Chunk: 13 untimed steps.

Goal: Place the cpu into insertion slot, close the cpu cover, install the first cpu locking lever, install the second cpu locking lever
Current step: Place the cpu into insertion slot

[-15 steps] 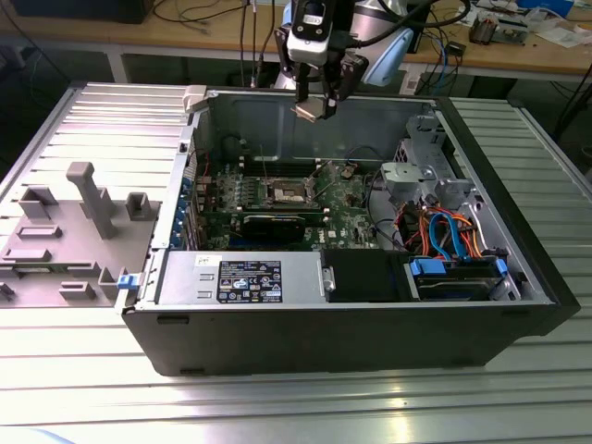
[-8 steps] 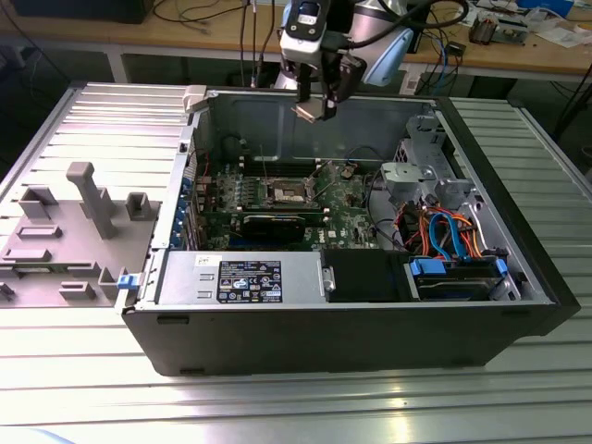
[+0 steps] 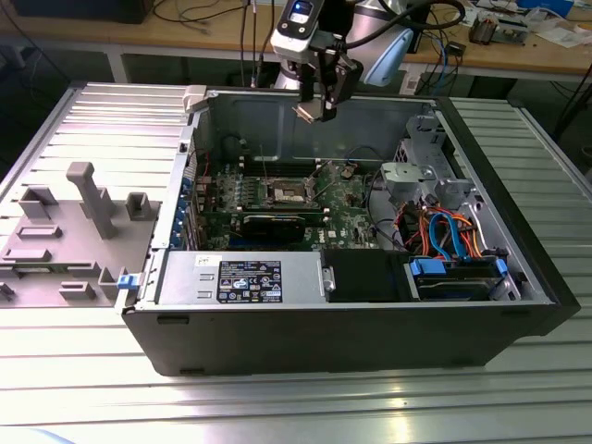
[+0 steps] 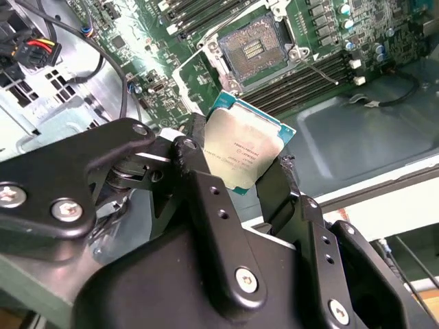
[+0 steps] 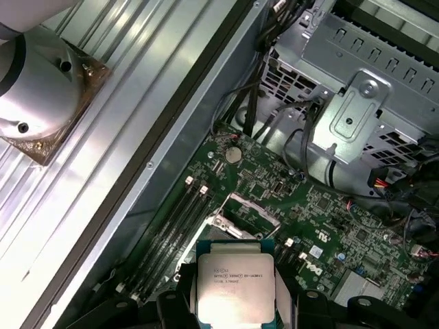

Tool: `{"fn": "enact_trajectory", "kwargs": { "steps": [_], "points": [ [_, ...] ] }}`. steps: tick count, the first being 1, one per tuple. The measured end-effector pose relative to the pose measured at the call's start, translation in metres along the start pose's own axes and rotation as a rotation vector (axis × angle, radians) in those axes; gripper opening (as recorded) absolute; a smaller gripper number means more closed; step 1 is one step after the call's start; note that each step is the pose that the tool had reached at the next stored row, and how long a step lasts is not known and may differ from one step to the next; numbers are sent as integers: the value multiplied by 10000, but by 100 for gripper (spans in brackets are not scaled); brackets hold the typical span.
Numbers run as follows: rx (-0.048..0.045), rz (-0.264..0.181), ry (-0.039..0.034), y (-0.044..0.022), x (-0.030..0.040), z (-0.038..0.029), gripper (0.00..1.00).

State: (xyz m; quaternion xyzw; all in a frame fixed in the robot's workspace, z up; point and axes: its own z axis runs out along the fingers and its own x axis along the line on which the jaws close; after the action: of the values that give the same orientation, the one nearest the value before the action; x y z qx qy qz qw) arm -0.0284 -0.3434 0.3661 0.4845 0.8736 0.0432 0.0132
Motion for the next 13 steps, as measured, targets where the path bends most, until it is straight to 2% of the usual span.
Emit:
{"fn": "enact_trajectory", "kwargs": {
  "steps": [13],
  "points": [
    [0, 12, -1, 0, 0, 0, 54]
  ]
}}
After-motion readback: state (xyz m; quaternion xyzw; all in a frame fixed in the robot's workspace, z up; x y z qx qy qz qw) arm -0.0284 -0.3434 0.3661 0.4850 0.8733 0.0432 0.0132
